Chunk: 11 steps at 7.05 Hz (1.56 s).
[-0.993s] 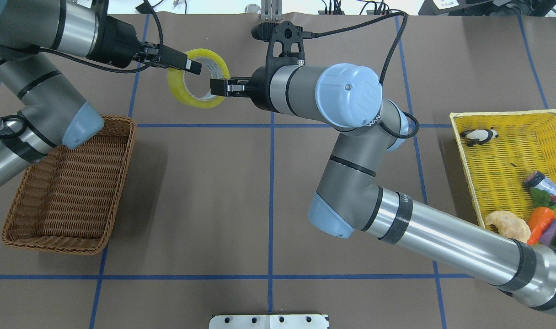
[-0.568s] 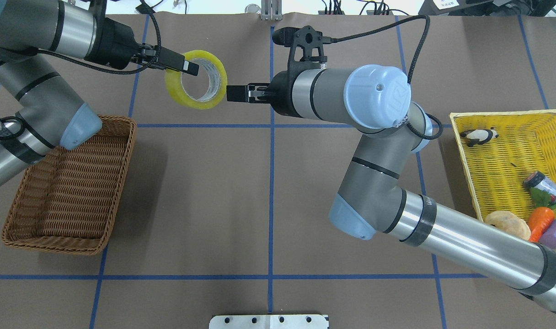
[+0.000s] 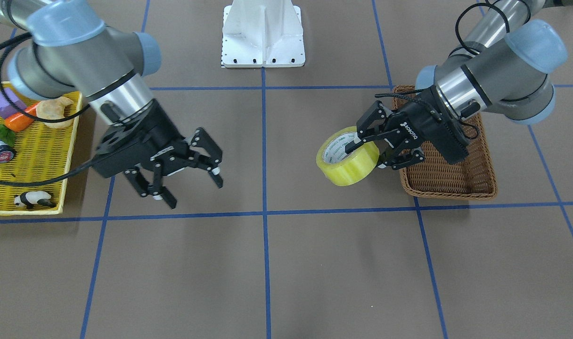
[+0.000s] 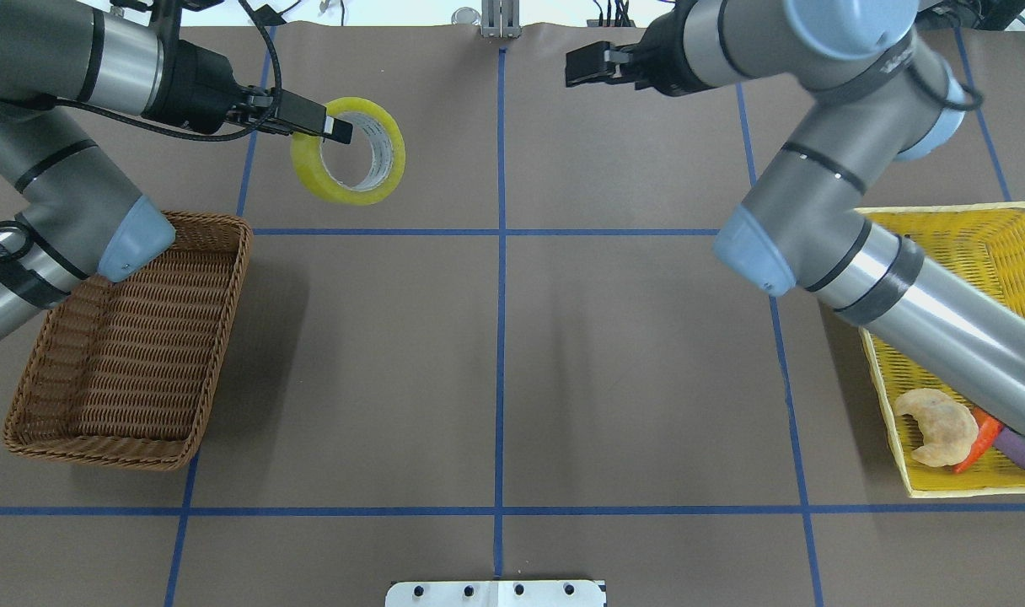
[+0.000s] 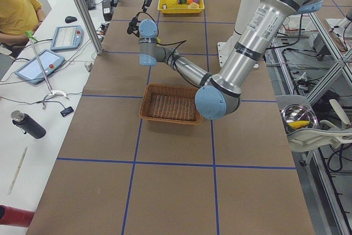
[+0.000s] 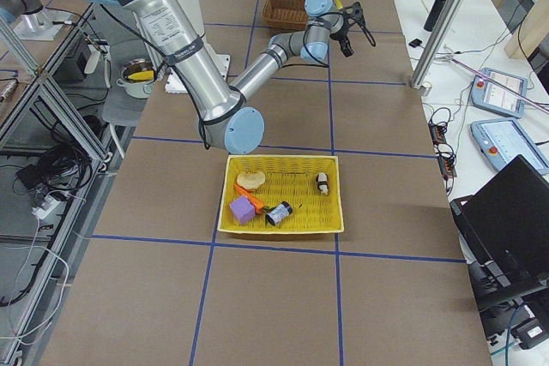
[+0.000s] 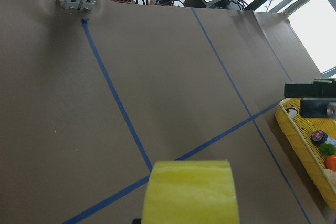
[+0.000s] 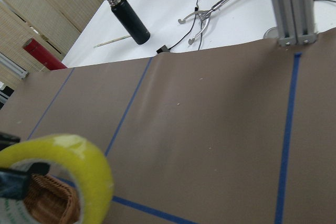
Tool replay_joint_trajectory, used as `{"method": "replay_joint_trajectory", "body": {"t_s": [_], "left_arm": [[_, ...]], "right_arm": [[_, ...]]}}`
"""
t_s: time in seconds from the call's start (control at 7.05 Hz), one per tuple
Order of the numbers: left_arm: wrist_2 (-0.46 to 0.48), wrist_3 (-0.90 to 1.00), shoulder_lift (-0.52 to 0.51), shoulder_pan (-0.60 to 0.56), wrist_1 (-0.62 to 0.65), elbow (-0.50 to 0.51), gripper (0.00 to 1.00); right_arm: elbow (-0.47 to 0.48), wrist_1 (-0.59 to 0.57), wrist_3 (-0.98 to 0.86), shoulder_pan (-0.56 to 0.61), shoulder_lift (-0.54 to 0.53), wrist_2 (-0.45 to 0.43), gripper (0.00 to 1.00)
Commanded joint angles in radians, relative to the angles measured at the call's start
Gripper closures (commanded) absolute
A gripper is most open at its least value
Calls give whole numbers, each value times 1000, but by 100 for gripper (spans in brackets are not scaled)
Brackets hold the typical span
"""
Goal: Move tape to another basket
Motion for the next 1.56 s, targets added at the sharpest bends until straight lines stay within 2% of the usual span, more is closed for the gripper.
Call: {"method": "replay_joint_trajectory", "body": {"t_s": [0.0,0.14,0.28,0.43,0.71,0.85,0.99,1.14,1.28,1.42], "left_arm": [[0,-58,30,-10,-48,-2,100],[0,-98,70,-14,-99,-7,100],[-2,-137,108,-29,-139,-8,100],[-6,-158,162,-46,-148,-34,100],[-8,-299,258,-72,-161,-102,100],[-6,-327,323,-77,-214,-128,100],[-5,-380,373,-80,-286,-126,100],[-5,-408,410,-86,-309,-125,100],[-3,-412,452,-88,-316,-122,100],[-2,-409,487,-86,-345,-111,100]], "right_arm": [[-42,-223,-273,184,-21,152,0],[-70,-294,-396,266,-59,248,0],[-80,-308,-522,335,-138,307,0],[-134,-355,-655,405,-169,397,0],[-138,-461,-925,492,-270,395,0],[-135,-507,-1021,519,-316,383,0],[-126,-509,-1137,555,-426,374,0],[-133,-506,-1267,622,-492,363,0],[-132,-509,-1345,666,-528,319,0],[-135,-511,-1376,677,-537,314,0]]}}
